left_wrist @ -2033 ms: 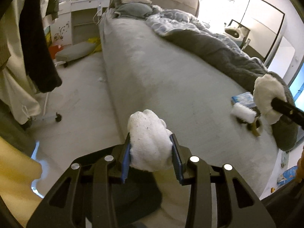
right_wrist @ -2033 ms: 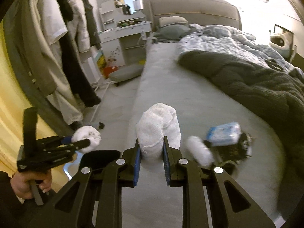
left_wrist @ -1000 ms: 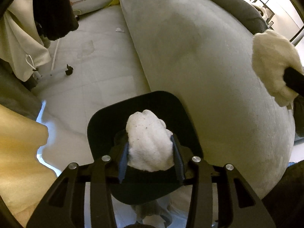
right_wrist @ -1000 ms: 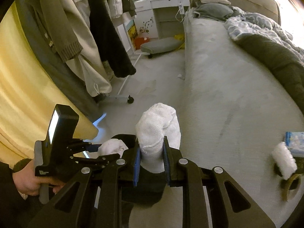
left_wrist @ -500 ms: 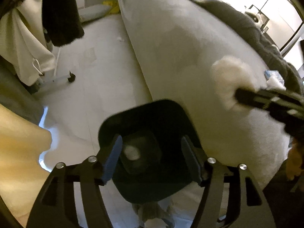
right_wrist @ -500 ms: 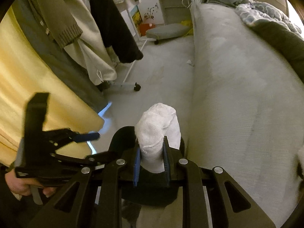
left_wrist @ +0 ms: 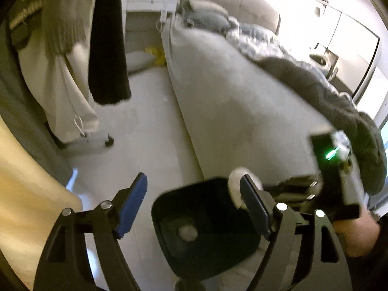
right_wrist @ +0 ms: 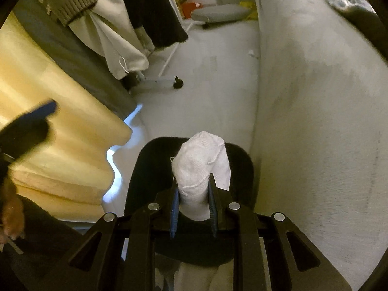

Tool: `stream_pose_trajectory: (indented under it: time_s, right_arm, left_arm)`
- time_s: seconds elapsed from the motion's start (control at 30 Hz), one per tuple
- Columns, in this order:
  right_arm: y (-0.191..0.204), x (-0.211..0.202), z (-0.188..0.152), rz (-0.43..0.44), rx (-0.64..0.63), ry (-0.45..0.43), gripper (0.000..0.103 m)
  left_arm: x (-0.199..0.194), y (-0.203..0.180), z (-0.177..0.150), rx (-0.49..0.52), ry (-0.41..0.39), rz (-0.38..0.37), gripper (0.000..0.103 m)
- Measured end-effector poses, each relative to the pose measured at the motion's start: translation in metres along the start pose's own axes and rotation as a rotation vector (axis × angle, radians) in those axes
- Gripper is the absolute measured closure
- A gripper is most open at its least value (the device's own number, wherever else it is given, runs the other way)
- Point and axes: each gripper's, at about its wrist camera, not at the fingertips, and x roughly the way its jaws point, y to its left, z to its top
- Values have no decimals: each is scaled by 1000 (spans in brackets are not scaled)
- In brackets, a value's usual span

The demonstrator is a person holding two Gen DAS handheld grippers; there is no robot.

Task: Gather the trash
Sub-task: 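Open the right gripper over the black bin to drop its tissue ball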

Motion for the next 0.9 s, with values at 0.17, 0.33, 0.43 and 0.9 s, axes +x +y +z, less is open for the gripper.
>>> stream_pose_trajectory:
  time_s: [0.17, 0.33, 0.43, 0.9]
  right_arm:
    - [2, 12, -4, 13, -9, 34, 77]
    - [2, 23, -10, 19, -14, 64, 72]
    - [6, 23, -10, 25, -12, 67, 69]
    - [3, -40, -18, 46, -50, -68, 42]
  left_arm:
    - [-19, -4, 10, -6, -100, 3, 19]
    - [-32, -11, 19, -12, -168, -14, 17]
    - [-43, -18, 25, -7, -211, -26, 16]
    - [-68, -72, 50, 29, -342, -113, 11]
